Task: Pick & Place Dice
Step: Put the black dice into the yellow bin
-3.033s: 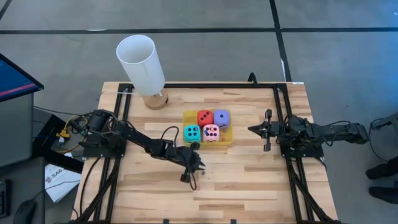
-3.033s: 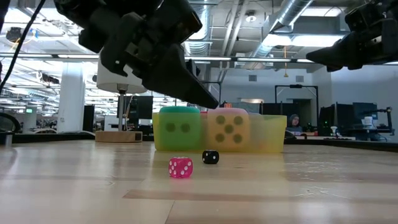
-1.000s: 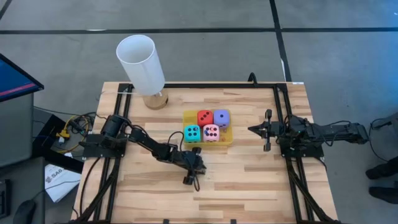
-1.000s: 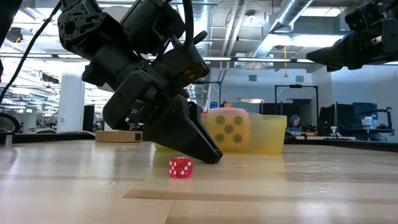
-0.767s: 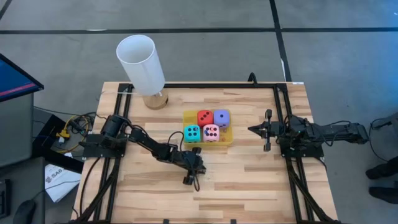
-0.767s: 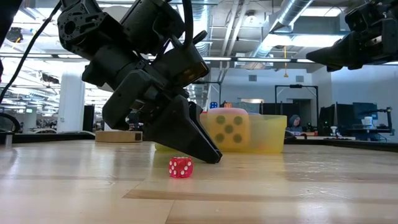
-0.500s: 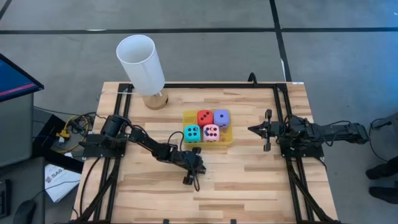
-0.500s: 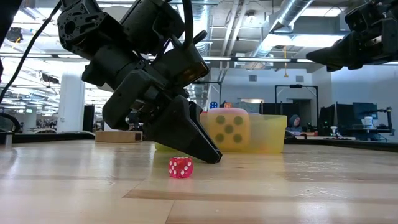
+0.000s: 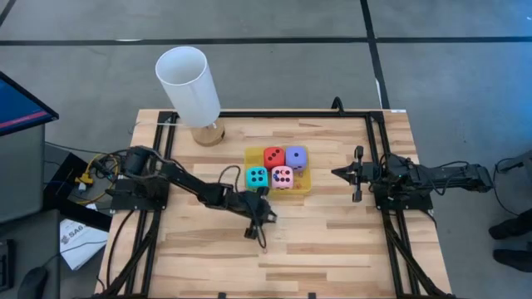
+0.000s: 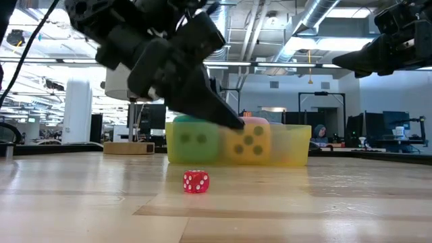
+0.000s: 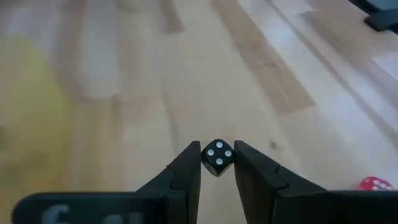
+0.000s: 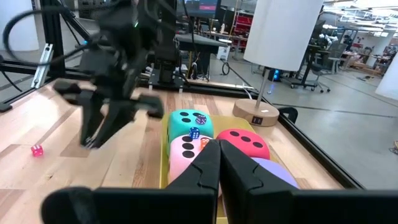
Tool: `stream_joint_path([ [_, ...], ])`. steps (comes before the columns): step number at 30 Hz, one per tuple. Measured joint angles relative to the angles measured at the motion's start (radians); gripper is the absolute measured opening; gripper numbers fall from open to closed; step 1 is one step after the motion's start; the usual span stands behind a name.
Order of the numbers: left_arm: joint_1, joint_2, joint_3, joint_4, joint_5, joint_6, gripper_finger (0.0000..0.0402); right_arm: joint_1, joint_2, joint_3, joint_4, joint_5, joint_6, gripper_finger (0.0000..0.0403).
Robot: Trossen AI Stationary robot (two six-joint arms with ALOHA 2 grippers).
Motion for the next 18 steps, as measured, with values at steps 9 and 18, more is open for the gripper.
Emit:
stream_joint_path([
  [9, 0.068, -0.250, -0.001, -0.159, -0.108, 0.051, 0.0077, 0.000, 0.000, 0.000, 0.001, 0.000, 0.000, 0.0001],
  [18, 0.177, -0.396, -0.001, -0.276, -0.212, 0.090, 0.0070, 0.000, 0.000, 0.000, 0.004, 0.000, 0.000, 0.0001],
])
